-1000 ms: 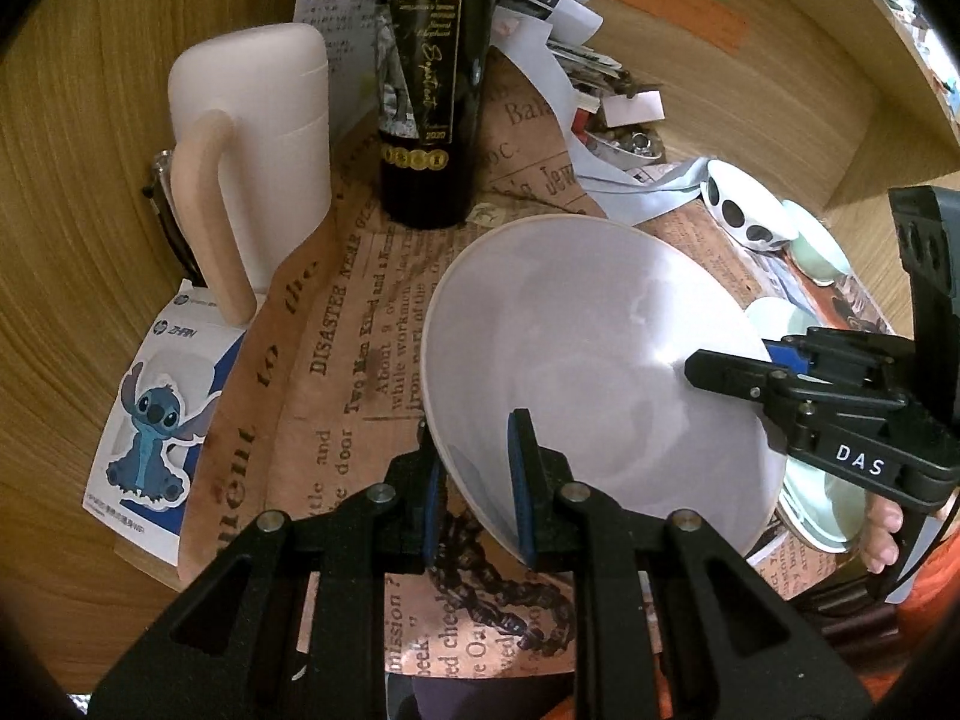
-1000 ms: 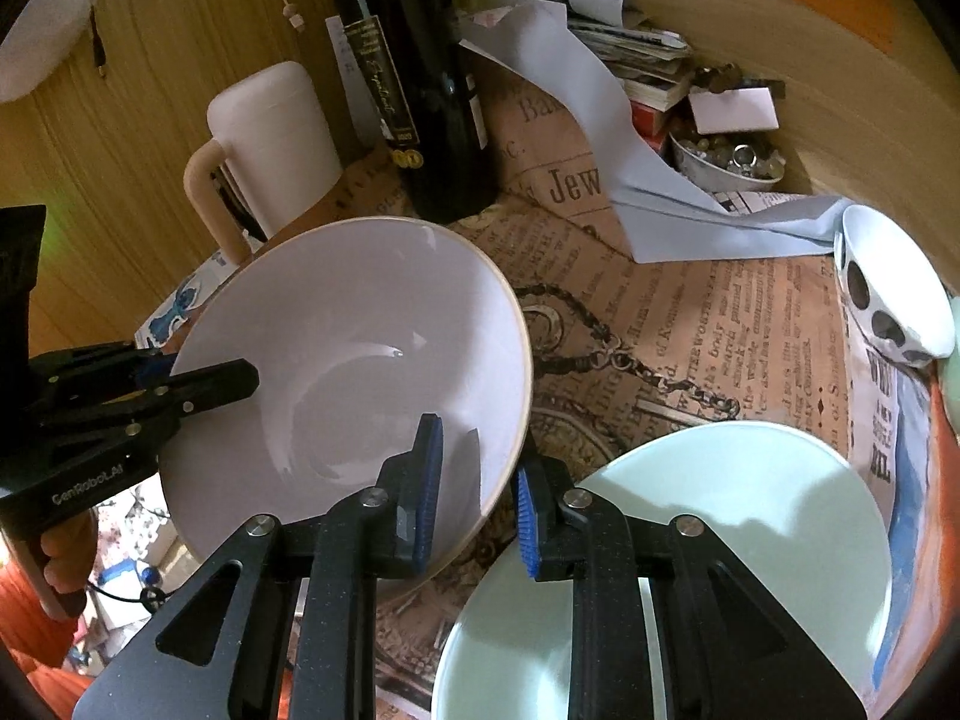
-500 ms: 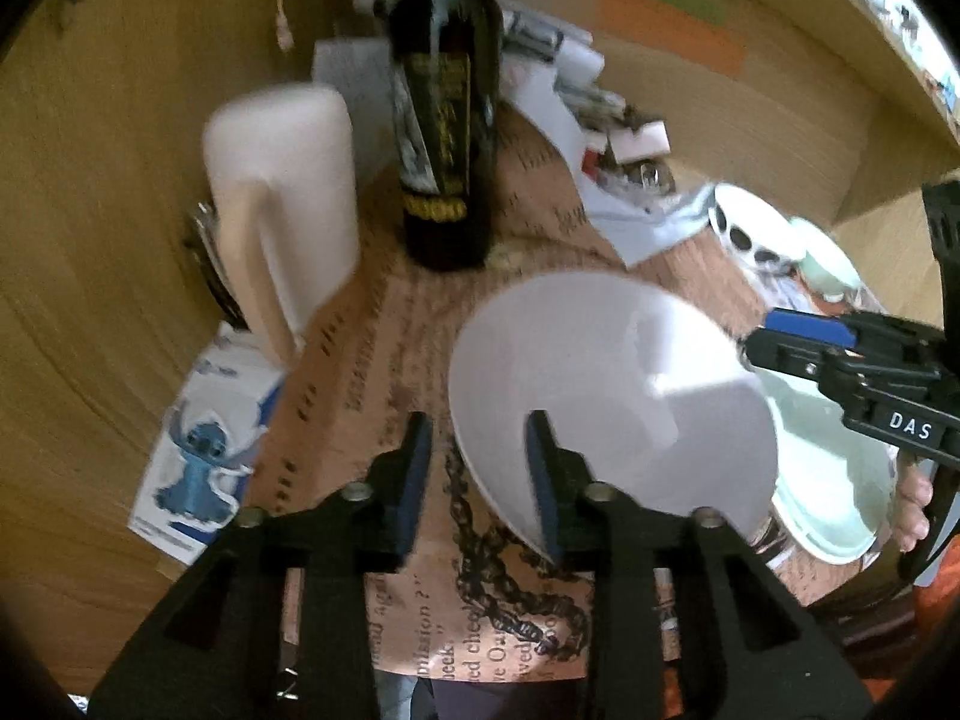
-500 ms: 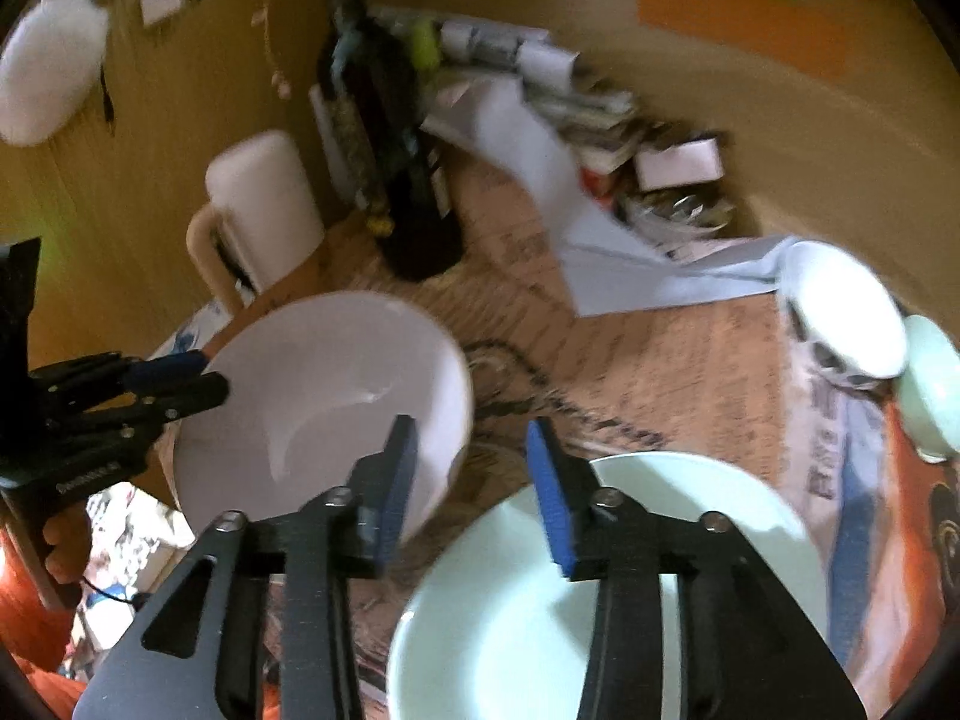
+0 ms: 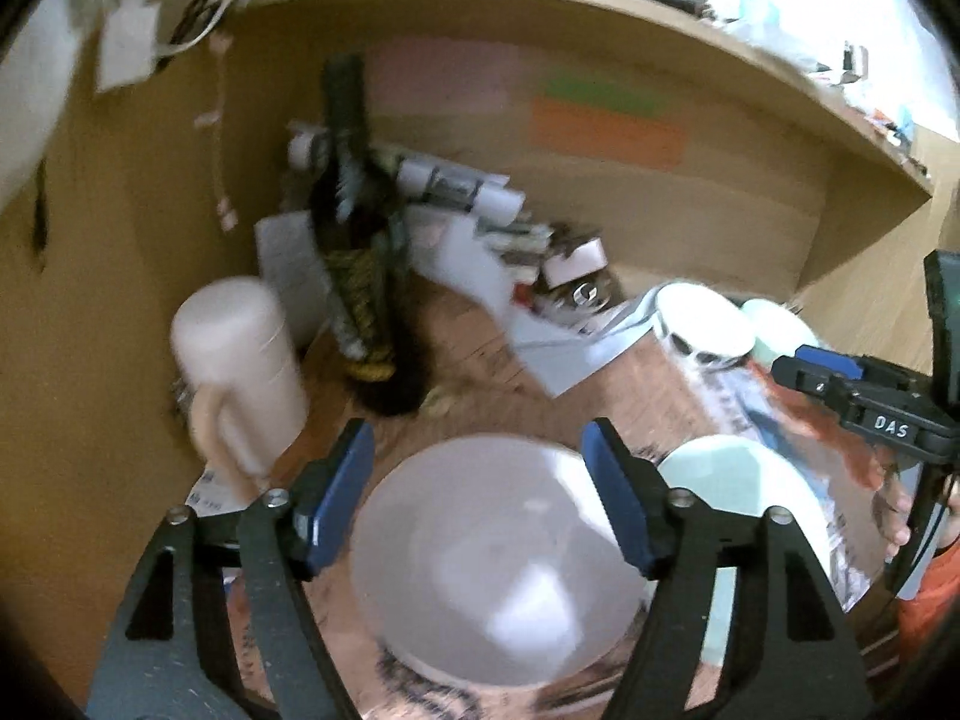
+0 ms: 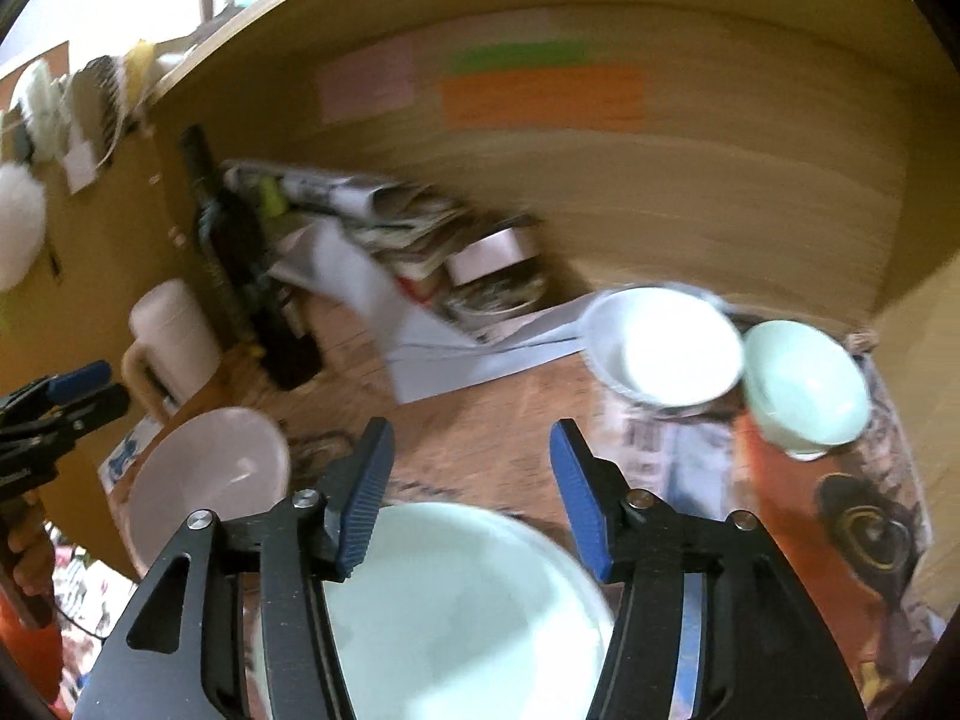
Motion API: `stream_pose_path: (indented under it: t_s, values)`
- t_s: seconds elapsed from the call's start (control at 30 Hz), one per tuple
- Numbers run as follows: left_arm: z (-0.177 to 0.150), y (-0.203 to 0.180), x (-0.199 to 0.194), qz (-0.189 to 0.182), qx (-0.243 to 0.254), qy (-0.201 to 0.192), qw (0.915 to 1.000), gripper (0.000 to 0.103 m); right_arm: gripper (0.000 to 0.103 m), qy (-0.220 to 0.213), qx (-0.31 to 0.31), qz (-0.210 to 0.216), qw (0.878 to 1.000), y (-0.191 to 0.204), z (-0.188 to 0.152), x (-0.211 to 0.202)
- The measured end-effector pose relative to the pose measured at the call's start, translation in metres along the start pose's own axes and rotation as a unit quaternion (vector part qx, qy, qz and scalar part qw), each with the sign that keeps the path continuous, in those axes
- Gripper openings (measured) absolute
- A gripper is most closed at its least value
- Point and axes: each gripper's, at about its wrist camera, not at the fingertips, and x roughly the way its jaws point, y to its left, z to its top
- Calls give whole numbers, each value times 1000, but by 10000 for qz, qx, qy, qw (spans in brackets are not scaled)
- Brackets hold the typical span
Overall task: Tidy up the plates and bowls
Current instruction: 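Lower the grey-pink bowl onto the mint green plate and open both grippers, then move both grippers to the white bowl rim and close them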
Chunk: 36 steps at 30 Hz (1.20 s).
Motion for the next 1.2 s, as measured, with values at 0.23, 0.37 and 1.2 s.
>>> stream_pose_path:
  t_s: [0.23,0.37,1.2]
  values:
    - [29,-34,30,-160,-13,34,9999,79,51,58,143,-463,9988,-43,2,12]
    - [46,-63,52,-98,219,49,9997,79,51,255,399,-595,9971,-72,3,35]
    - [73,-131,178,-368,1090,1049,9878,79,35,884,1479,-931,9806,-146,9,135]
